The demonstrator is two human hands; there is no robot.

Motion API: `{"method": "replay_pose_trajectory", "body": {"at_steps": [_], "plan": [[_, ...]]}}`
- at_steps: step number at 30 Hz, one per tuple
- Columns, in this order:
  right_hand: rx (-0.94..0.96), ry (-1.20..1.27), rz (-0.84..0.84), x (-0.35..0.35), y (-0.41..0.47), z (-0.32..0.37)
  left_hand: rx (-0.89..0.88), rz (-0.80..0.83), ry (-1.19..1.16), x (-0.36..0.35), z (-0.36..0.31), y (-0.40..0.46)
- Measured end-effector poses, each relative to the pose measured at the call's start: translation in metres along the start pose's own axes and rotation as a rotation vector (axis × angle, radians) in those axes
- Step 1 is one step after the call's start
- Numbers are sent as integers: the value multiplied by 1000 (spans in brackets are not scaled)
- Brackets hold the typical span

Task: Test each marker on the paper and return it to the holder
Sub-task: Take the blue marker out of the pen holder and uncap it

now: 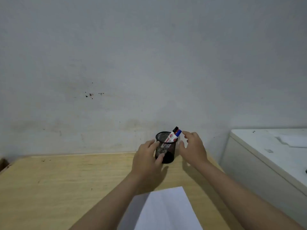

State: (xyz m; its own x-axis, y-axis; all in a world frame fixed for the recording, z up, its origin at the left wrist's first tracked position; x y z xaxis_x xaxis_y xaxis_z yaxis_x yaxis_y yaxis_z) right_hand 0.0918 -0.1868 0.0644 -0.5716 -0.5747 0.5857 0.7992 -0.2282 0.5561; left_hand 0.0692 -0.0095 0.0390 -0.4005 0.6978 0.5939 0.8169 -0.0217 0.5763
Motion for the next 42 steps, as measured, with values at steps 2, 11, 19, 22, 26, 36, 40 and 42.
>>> {"method": "replay_pose_trajectory", "body": {"at_steps": [2,11,19,22,26,36,40,42], "plan": [[-10,-16,-1,-3,6,-2,0,7,2,-5,0,2],[-10,96,-154,-4,19,-3,-48,-49,30,-17,0,21],[-33,313,-243,20,22,24,3,102,80,-21,-7,16],[61,343,-360,54,14,45,42,86,-91,-6,-24,9],[66,497,-451,92,-25,58,169,-57,-585,34,-59,-8],[88,745,-91,100,-102,80,295,-201,-881,91,-89,-33],[-27,773,-160,112,-98,84,220,-244,-712,111,-84,-42],[-124,764,-139,107,-93,87,167,-209,-645,116,-87,-47]]}}
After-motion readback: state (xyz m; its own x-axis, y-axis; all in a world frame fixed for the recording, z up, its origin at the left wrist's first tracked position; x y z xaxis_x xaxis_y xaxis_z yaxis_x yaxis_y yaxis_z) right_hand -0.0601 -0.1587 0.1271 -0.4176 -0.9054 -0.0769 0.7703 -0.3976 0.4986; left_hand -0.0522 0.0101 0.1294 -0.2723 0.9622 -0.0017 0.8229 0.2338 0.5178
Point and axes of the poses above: each hand's wrist, its own y-axis towards the middle knuckle, its own x-axis out of the back of the hand, z = x × y, the point moved 8 cm from there along y, towards the middle knuckle, and after that the axes turned 8 degrees about -z, right-handed, at the moved point
